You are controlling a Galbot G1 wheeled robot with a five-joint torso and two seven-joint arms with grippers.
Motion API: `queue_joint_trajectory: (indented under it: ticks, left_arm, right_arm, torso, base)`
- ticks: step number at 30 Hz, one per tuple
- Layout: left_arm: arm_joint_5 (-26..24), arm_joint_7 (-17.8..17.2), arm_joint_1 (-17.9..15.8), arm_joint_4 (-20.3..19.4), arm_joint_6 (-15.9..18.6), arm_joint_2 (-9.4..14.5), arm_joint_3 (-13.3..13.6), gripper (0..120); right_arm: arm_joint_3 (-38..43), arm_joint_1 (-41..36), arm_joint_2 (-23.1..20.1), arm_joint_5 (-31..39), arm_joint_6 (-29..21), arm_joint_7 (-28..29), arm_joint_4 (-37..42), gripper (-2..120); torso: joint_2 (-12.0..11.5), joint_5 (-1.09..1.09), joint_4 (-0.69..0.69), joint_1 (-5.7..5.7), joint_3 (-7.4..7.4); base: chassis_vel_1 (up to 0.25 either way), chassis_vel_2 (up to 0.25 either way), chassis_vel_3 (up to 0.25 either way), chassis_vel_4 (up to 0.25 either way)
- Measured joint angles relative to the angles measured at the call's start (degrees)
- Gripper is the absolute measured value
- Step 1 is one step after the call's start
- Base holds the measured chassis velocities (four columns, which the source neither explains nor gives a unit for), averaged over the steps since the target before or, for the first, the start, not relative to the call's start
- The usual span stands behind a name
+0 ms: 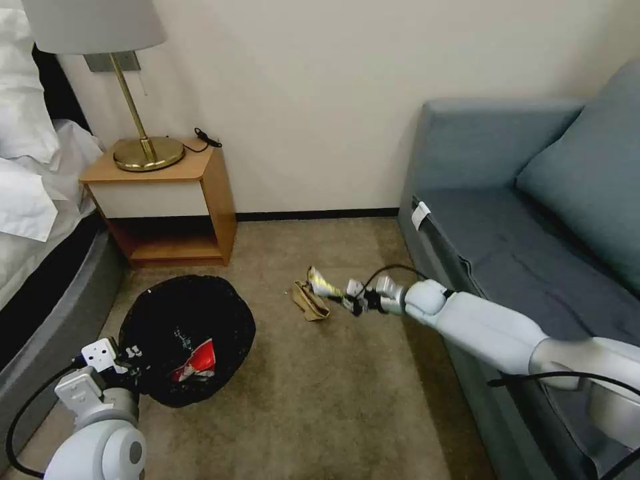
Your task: Pick up the trash bin, then pick up the garbage on the floor and place it into the trash bin.
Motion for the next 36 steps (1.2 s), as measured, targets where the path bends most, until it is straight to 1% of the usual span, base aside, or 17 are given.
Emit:
queue_joint_trajectory:
  ticks: [1, 3, 5, 6, 7, 8, 10, 11, 15, 16, 20, 21, 24, 26, 31, 36]
  left_arm:
    - [0.0, 0.0, 0.0, 0.0, 0.0, 0.0, 0.0, 3]
    - [0.19, 0.0, 0.09, -0.13, 0.0, 0.01, 0.21, 3]
    - [0.54, 0.0, 0.23, -0.22, 0.0, -0.05, 0.72, 3]
    - [0.54, 0.0, 0.23, -0.22, 0.0, -0.05, 0.72, 3]
    - [0.65, -0.07, 0.37, -0.35, 0.0, -0.16, 1.18, 3]
    - [0.67, -0.1, 0.5, -0.43, 0.0, -0.22, 1.5, 3]
    - [0.73, -0.1, 0.71, -0.63, 0.0, -0.35, 1.86, 3]
    - [0.73, -0.1, 0.71, -0.63, 0.0, -0.35, 1.86, 3]
    - [1.08, -0.18, 1.01, -1.32, 0.04, -0.49, 2.27, 3]
    - [1.08, -0.18, 1.01, -1.32, 0.04, -0.49, 2.27, 3]
    - [1.27, -0.27, 1.14, -1.98, 0.24, -0.53, 2.62, 3]
    - [1.27, -0.27, 1.14, -1.98, 0.24, -0.53, 2.62, 3]
    - [1.44, -0.27, 1.44, -2.29, 0.26, -0.56, 2.93, 3]
    - [1.51, -0.29, 1.61, -2.65, 0.26, -0.65, 3.13, 3]
    - [1.51, -0.29, 1.8, -3.01, 0.27, -0.83, 3.33, 3]
    - [1.48, -0.29, 1.86, -3.31, 0.26, -0.83, 3.25, 3]
  right_arm:
    - [0.0, 0.0, 0.0, 0.0, 0.0, 0.0, 0.0, 0]
    - [0.63, 0.06, -0.49, 1.2, -0.46, 1.72, 3.63, 0]
    - [1.41, 0.07, -0.96, 3.58, -2.04, 5.08, 10.52, 0]
    - [1.41, 0.07, -0.96, 3.58, -2.04, 5.08, 10.52, 0]
    - [1.51, 0.1, -0.98, 5.78, -3.21, 7.57, 14.84, 0]
    - [1.41, 0.18, -0.86, 7.22, -3.89, 9.67, 17.55, 0]
    - [0.68, 0.4, -0.31, 9.19, -4.42, 13.0, 21.6, 0]
    - [0.68, 0.4, -0.31, 9.19, -4.42, 13.0, 21.6, 0]
    - [-0.95, 0.43, 1.84, 12.24, -6.33, 20.84, 28.81, 0]
    - [-0.95, 0.43, 1.84, 12.24, -6.33, 20.84, 28.81, 0]
    - [-3.7, -0.78, 6.22, 13.78, -9.02, 30.04, 33.73, 0]
    - [-3.7, -0.78, 6.22, 13.78, -9.02, 30.04, 33.73, 0]
    - [-6.8, -1.74, 10.16, 13.59, -9.83, 33.41, 34.71, 0]
    - [-8.54, -1.81, 11.87, 12.63, -9.75, 33.76, 33.47, 0]
    - [-10.27, -2.03, 13.81, 11.35, -9.36, 34.22, 31.32, 0]
    - [-11.39, -2.81, 15.89, 9.23, -9.44, 36.06, 28.51, 0]
  torso:
    - [0.0, 0.0, 0.0, 0.0, 0.0]
    - [0.0, -0.01, 0.0, 0.0, 0.0]
    - [0.0, -0.01, 0.01, 0.0, 0.0]
    - [0.0, -0.01, 0.01, 0.0, 0.0]
    - [0.0, -0.02, 0.02, 0.0, 0.0]
    - [0.0, -0.02, 0.01, 0.0, 0.0]
    - [0.0, -0.03, 0.0, 0.0, 0.0]
    - [0.0, -0.03, 0.0, 0.0, 0.0]
    - [0.0, -0.03, 0.01, 0.0, 0.0]
    - [0.0, -0.03, 0.01, 0.0, 0.0]
    - [0.0, -0.02, 0.0, 0.0, 0.0]
    - [0.0, -0.02, 0.0, 0.0, 0.0]
    - [0.0, -0.03, 0.02, 0.0, 0.0]
    - [0.0, -0.02, 0.02, 0.0, 0.0]
    - [0.0, -0.02, 0.0, 0.0, 0.0]
    - [0.0, -0.02, 0.01, 0.0, 0.0]
  base:
    - [0.0, 0.0, 0.0, 0.0]
    - [0.0, 0.0, 0.0, 0.0]
    - [0.0, 0.0, 0.0, 0.0]
    - [0.0, 0.0, 0.0, 0.0]
    - [0.0, 0.0, 0.0, 0.0]
    - [0.0, 0.0, 0.0, 0.0]
    - [0.0, 0.0, 0.0, 0.0]
    - [0.0, 0.0, 0.0, 0.0]
    - [0.0, 0.0, 0.0, 0.0]
    - [0.0, 0.0, 0.0, 0.0]
    - [0.0, 0.0, 0.0, 0.0]
    - [0.0, 0.0, 0.0, 0.0]
    - [0.0, 0.0, 0.0, 0.0]
    - [0.0, 0.0, 0.0, 0.0]
    - [0.0, 0.0, 0.0, 0.0]
    - [0.0, 0.0, 0.0, 0.0]
